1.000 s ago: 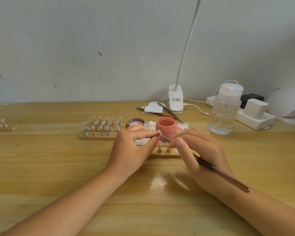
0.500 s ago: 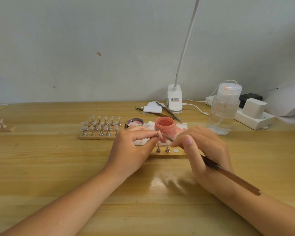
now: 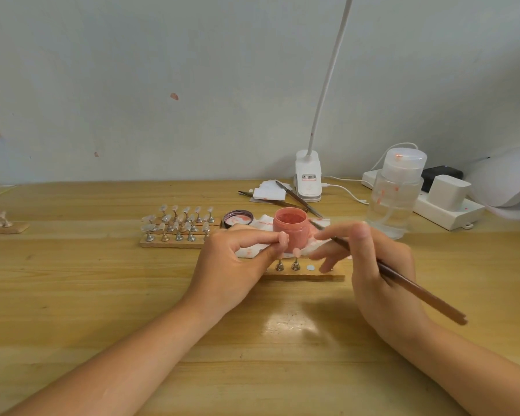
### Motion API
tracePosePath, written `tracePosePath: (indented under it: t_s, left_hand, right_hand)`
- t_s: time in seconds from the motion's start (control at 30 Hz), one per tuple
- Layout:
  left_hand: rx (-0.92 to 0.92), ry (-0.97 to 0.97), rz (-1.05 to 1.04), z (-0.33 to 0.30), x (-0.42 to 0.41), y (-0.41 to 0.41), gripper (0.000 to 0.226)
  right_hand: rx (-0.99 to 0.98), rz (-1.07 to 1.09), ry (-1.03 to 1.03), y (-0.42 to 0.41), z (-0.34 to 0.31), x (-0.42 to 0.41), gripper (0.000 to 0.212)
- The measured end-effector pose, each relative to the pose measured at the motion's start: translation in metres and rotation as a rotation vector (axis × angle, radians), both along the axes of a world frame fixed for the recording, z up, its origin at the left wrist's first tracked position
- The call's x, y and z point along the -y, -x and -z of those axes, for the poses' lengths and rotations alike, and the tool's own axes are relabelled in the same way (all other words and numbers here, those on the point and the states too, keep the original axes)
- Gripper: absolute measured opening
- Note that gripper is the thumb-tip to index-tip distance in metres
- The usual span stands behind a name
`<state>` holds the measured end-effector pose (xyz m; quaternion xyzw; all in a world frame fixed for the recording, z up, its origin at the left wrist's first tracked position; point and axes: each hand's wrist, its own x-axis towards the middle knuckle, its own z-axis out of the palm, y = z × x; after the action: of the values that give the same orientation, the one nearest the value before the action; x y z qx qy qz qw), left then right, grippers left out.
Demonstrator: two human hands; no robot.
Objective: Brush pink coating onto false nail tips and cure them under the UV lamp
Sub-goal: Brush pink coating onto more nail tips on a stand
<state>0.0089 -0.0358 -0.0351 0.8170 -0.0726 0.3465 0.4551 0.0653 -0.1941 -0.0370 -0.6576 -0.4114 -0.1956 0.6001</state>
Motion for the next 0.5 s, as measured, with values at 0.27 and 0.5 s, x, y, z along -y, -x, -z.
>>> tracePosePath:
  t_s: [0.27, 0.5]
  left_hand:
    - [-0.056, -0.02, 0.051, 0.0006, 0.0009, 0.0017, 0.019]
    - [-0.115, -0.075, 0.047, -0.0021, 0.0044, 0.0036, 0.018]
  right_hand:
    - [0.236, 0.093, 0.267, -0.0019, 0.0022, -0.0097, 0.03]
    - [0.292, 0.115, 0.253, -0.0024, 0.0006, -0.0084, 0.025]
